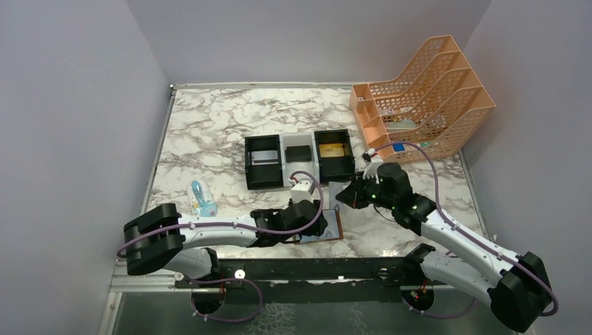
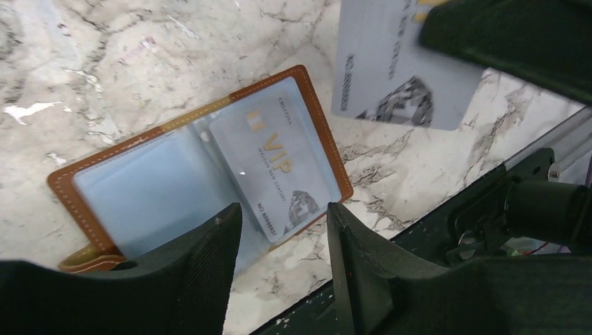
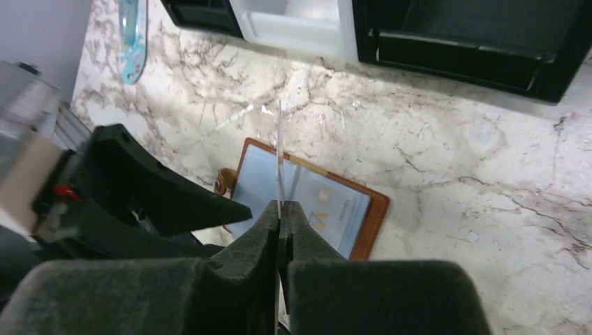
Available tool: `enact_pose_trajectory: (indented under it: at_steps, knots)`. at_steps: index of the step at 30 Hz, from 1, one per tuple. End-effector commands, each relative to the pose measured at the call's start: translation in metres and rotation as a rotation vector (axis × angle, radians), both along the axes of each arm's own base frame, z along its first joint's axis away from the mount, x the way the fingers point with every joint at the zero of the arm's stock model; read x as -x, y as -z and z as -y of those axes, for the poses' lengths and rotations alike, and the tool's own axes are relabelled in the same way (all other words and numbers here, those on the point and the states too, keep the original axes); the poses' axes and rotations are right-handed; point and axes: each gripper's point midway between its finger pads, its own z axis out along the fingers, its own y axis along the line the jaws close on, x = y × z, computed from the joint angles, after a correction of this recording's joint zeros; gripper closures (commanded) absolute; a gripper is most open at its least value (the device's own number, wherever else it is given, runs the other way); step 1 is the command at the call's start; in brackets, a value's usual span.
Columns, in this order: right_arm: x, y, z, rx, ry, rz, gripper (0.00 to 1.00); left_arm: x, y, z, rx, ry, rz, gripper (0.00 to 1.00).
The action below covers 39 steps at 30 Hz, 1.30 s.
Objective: Take the credit cards out of the card holder
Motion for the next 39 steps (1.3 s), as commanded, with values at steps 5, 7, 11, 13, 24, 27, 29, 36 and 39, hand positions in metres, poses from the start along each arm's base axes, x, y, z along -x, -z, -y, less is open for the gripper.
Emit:
enact_pose_trajectory:
  at_steps: [5, 7, 11, 13, 24, 27, 29, 36, 39]
  knots:
    - [-0.010, -0.021, 0.013, -0.015, 0.099, 0.089, 0.99, 0.001, 0.047, -0.015, -0.149, -0.062, -0.060, 0.49]
    - [-0.011, -0.025, 0.014, -0.019, 0.097, 0.102, 0.99, 0.000, 0.058, -0.034, -0.228, -0.091, -0.059, 0.49]
    - [-0.012, -0.032, 0.011, -0.023, 0.084, 0.124, 0.99, -0.001, 0.052, -0.047, -0.245, -0.111, -0.046, 0.50]
    - [-0.013, -0.038, 0.007, -0.033, 0.058, 0.144, 0.99, -0.003, 0.040, -0.042, -0.198, -0.094, -0.020, 0.49]
    - [-0.029, -0.074, -0.018, -0.079, -0.070, 0.317, 0.99, -0.034, -0.028, -0.078, -0.179, -0.128, 0.109, 0.13]
    - [-0.038, -0.078, -0.023, -0.059, -0.084, 0.346, 0.99, -0.053, -0.043, -0.101, -0.152, -0.167, 0.103, 0.08]
    - [-0.043, -0.079, -0.026, -0.043, -0.096, 0.362, 0.99, -0.065, -0.053, -0.119, -0.148, -0.196, 0.086, 0.03]
    - [-0.059, -0.091, -0.034, 0.050, -0.139, 0.491, 0.99, -0.087, -0.082, -0.177, -0.331, -0.274, 0.069, 0.01]
    - [-0.059, -0.098, -0.048, 0.096, -0.188, 0.572, 0.99, -0.100, -0.085, -0.203, -0.367, -0.322, 0.058, 0.01]
